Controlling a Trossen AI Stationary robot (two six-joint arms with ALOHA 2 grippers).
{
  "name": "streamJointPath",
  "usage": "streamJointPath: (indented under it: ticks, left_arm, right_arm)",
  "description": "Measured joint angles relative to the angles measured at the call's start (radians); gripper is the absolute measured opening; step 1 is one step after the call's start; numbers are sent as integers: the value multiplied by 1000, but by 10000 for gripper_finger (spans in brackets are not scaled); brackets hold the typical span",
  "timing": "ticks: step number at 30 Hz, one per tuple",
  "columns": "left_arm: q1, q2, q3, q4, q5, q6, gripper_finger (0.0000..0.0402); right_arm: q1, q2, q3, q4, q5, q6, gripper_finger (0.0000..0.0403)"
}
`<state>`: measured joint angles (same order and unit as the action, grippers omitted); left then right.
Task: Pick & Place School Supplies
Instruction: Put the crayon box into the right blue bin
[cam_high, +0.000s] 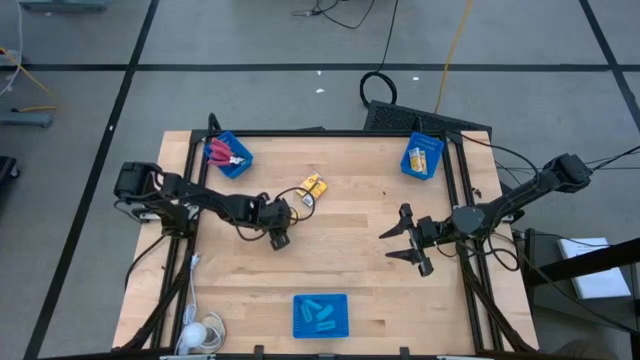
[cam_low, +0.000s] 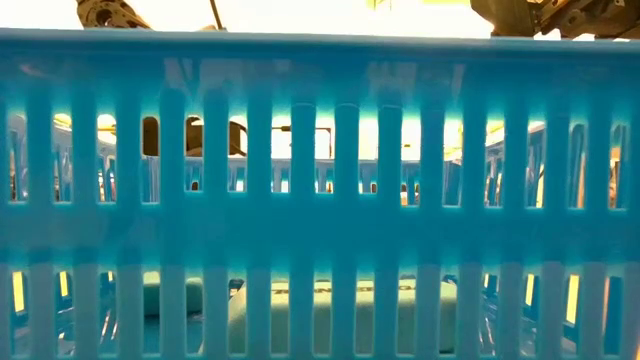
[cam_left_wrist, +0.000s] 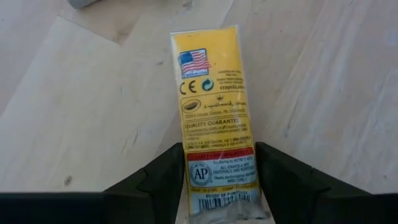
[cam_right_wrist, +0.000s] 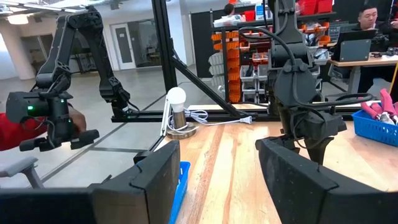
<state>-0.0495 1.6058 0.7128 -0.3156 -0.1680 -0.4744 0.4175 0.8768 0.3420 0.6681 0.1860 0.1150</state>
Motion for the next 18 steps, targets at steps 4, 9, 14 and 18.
streamJointPath:
  ticks: [4,9,14,18]
  left_arm:
    - [-7,0,0,10,0,0,200]
    - [-12,1,0,15,2,2,200]
    - [-12,1,0,16,4,6,200]
    - [-12,1,0,17,8,9,200]
  right_arm:
    - [0,4,0,1,0,1,210]
    - [0,33,0,2,0,4,210]
    - [0,57,0,30,0,4,210]
    - [0,59,0,40,0,4,210]
